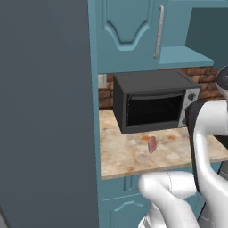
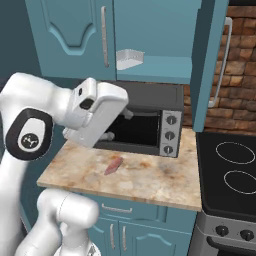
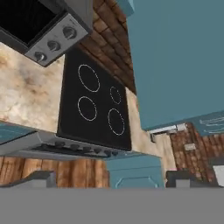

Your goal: Retrieve the tupperware from the cabinet, then place the raw meat into the tupperware to avoid contamination.

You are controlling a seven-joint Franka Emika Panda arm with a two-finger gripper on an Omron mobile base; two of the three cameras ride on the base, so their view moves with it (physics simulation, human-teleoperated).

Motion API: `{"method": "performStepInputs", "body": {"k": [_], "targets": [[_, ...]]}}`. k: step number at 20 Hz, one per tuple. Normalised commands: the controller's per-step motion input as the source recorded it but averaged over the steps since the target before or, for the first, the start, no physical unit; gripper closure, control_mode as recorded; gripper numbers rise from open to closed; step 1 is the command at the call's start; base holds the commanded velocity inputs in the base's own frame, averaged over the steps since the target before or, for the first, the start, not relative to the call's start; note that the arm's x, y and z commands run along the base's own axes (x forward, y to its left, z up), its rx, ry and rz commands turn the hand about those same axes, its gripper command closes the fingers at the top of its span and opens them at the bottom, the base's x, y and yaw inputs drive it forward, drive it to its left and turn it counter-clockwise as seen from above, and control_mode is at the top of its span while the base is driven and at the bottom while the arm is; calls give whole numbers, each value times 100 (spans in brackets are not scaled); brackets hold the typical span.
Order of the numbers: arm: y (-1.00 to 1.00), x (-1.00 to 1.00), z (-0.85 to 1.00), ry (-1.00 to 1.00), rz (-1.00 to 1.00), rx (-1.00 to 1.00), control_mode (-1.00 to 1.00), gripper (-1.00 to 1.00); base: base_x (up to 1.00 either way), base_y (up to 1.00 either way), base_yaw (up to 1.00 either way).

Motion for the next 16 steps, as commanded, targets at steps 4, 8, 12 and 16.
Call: {"method": "performStepInputs", "body": {"k": [4, 8, 12, 16], "targets": [[4, 30, -2, -28, 9, 43, -100, -100, 0, 0, 0], [8, 27, -7, -29, 9, 40, -100, -100, 0, 0, 0], [13, 23, -10, -31, 10, 38, -100, -100, 0, 0, 0], [21, 12, -11, -33, 12, 34, -100, -100, 0, 0, 0]]}}
